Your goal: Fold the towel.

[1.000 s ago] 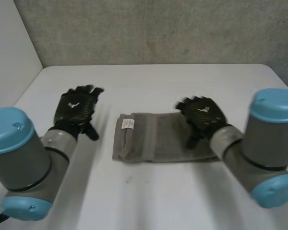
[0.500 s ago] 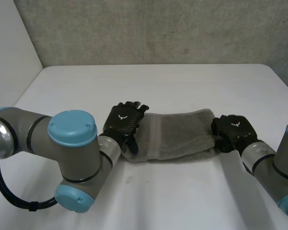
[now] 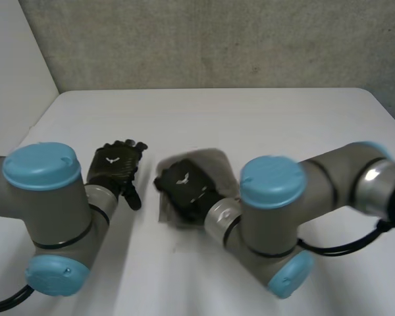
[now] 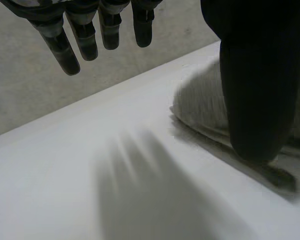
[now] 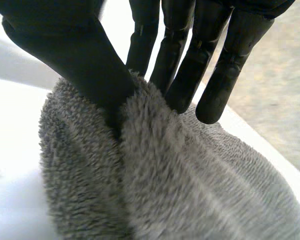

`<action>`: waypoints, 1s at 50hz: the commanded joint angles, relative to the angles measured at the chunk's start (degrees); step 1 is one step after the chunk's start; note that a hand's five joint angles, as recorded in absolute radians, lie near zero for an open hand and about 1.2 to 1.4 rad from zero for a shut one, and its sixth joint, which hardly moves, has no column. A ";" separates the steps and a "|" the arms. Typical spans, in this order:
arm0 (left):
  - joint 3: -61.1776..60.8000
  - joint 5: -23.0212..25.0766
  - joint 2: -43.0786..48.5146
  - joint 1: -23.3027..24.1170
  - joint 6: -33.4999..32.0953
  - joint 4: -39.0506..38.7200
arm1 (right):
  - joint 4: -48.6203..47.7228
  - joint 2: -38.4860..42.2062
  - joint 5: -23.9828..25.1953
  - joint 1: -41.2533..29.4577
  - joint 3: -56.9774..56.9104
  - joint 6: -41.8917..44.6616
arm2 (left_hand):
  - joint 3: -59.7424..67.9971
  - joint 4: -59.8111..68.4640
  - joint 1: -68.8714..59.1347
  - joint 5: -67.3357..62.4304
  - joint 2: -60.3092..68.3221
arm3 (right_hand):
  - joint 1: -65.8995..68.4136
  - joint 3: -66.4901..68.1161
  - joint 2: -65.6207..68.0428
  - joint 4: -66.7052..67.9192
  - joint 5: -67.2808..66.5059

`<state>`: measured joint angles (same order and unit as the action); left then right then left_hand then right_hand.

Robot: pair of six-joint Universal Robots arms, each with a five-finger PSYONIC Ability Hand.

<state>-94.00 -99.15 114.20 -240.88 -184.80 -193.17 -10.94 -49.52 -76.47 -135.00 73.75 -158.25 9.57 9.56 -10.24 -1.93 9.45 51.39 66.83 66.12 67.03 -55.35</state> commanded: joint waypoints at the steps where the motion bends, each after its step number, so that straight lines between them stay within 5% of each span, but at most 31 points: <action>1: 0.05 0.36 -1.43 -1.44 0.14 -0.01 | 1.19 2.76 -2.72 -0.79 -3.53 0.57 | 0.43 0.44 0.24 1.93 0.55 | -29.19 -44.63 -43.92 -44.83 43.15; 2: 0.31 0.45 -1.52 -1.35 0.14 -0.10 | 1.45 1.28 -4.98 -0.79 -3.35 -0.04 | 0.43 0.44 0.24 1.93 0.55 | -41.39 -56.83 -56.12 -57.03 55.35; 8: 1.89 2.39 -1.78 -0.82 2.60 -0.36 | 1.62 -6.98 -11.51 2.62 -1.69 -10.90 | 0.43 0.44 0.24 1.93 0.55 | -41.39 -56.83 -56.12 -57.03 55.35; 19: 11.28 10.29 2.34 2.77 17.70 1.83 | 8.65 -10.69 -5.55 11.15 -0.27 -28.07 | 0.81 0.82 -0.15 1.55 0.93 | -41.39 -56.83 -56.12 -57.03 55.35; 36: 16.92 6.96 15.35 3.31 18.24 9.83 | 10.24 1.17 -1.93 15.81 -2.47 -25.10 | 0.48 0.49 0.19 1.88 0.59 | -41.39 -56.83 -56.12 -57.03 55.35; 50: 16.57 6.35 13.17 2.78 14.83 10.89 | 12.34 -2.06 -4.38 20.03 -1.94 -14.19 | 0.43 0.44 0.24 1.93 0.55 | -41.39 -56.83 -56.12 -57.03 55.35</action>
<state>-77.85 -92.45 129.57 -237.75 -166.94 -183.20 0.58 -49.10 -79.06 -115.83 71.68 -174.46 9.57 9.56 -10.24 -1.75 9.42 12.04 12.18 12.94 13.35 -2.57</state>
